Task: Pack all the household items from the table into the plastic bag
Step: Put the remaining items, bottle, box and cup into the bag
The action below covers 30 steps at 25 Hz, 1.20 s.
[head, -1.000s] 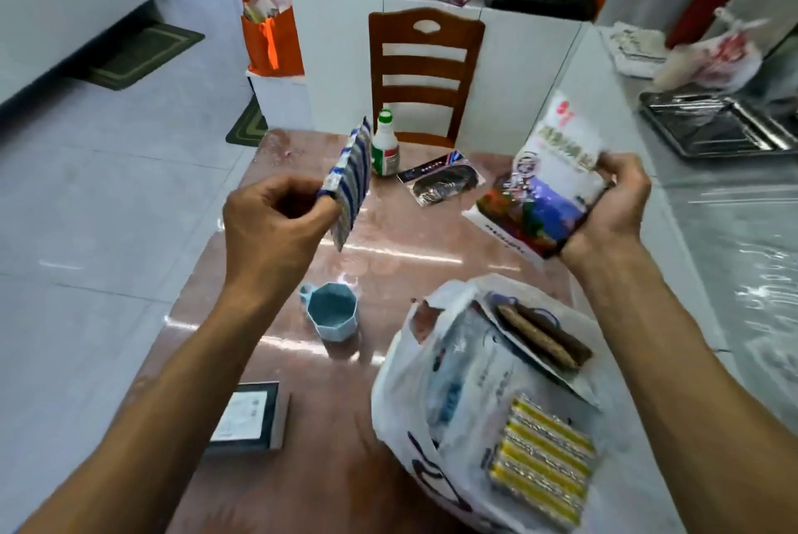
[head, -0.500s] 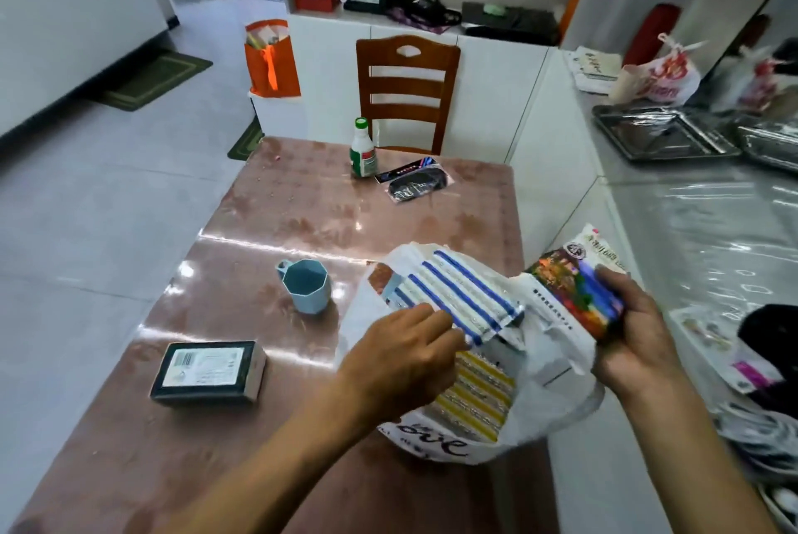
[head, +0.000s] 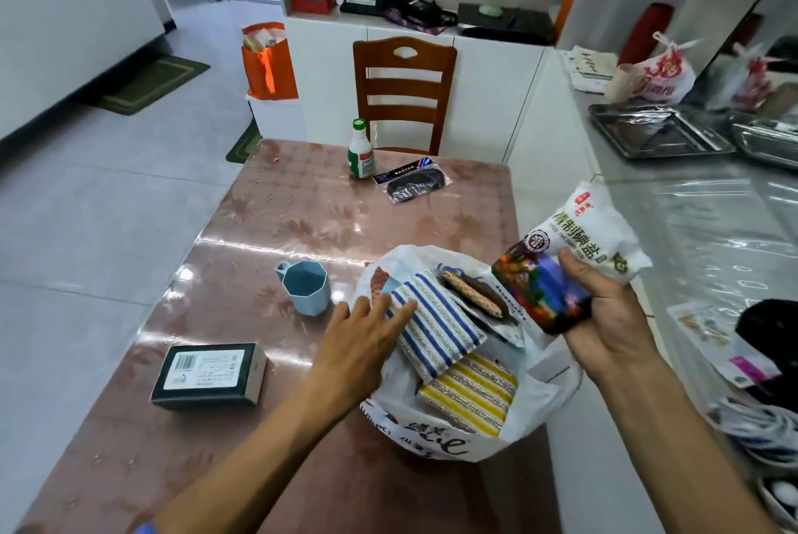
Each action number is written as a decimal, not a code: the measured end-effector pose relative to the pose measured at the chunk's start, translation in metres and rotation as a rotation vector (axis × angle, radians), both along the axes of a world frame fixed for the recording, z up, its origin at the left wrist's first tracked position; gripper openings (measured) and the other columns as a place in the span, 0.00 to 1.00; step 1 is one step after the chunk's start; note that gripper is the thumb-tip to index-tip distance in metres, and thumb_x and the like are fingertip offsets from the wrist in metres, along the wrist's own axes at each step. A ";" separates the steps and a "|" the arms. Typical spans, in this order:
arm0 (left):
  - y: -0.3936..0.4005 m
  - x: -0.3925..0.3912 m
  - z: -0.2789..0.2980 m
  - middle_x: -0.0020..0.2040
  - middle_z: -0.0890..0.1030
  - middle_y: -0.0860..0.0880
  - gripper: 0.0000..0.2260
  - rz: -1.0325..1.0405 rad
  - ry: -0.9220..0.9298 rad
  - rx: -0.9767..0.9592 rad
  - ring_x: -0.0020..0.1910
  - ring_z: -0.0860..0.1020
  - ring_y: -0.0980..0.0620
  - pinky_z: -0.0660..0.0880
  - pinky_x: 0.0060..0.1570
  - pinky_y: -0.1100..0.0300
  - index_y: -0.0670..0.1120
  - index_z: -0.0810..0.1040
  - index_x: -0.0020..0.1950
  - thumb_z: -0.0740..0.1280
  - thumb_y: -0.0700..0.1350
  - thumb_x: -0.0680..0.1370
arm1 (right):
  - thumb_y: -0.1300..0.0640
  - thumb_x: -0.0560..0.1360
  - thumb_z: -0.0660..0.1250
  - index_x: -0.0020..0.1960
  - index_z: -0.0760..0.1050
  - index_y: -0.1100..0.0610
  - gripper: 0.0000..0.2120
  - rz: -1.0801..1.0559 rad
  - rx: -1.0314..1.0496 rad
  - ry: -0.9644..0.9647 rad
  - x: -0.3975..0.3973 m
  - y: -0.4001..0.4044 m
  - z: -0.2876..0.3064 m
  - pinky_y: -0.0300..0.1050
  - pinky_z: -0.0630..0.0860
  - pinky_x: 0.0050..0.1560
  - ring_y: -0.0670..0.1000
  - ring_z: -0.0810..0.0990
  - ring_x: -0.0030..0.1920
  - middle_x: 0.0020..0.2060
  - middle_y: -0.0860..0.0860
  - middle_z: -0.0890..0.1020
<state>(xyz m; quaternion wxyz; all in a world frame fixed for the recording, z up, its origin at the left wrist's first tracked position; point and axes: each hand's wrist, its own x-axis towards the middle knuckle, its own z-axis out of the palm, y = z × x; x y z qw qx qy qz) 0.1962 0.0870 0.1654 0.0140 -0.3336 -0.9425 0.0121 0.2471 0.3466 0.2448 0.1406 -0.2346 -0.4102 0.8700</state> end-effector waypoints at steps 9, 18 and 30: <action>-0.007 -0.039 0.039 0.42 0.81 0.51 0.04 0.558 -0.016 0.764 0.39 0.77 0.49 0.71 0.36 0.57 0.47 0.80 0.48 0.67 0.44 0.75 | 0.67 0.72 0.69 0.62 0.78 0.58 0.18 -0.030 0.171 -0.036 0.003 -0.018 -0.012 0.54 0.82 0.51 0.55 0.84 0.54 0.54 0.54 0.85; 0.006 -0.045 0.066 0.27 0.77 0.51 0.07 0.553 -0.780 1.466 0.25 0.74 0.55 0.74 0.33 0.58 0.42 0.77 0.41 0.66 0.41 0.79 | 0.61 0.66 0.78 0.58 0.79 0.53 0.21 0.319 0.869 0.068 -0.001 -0.045 -0.028 0.44 0.81 0.47 0.49 0.84 0.50 0.49 0.48 0.86; 0.002 -0.038 0.075 0.25 0.75 0.55 0.06 0.370 -0.827 1.411 0.24 0.71 0.59 0.68 0.25 0.66 0.33 0.76 0.49 0.65 0.37 0.79 | 0.66 0.73 0.61 0.67 0.67 0.56 0.23 0.535 2.085 -0.519 -0.034 -0.099 -0.082 0.58 0.73 0.54 0.62 0.75 0.55 0.59 0.56 0.78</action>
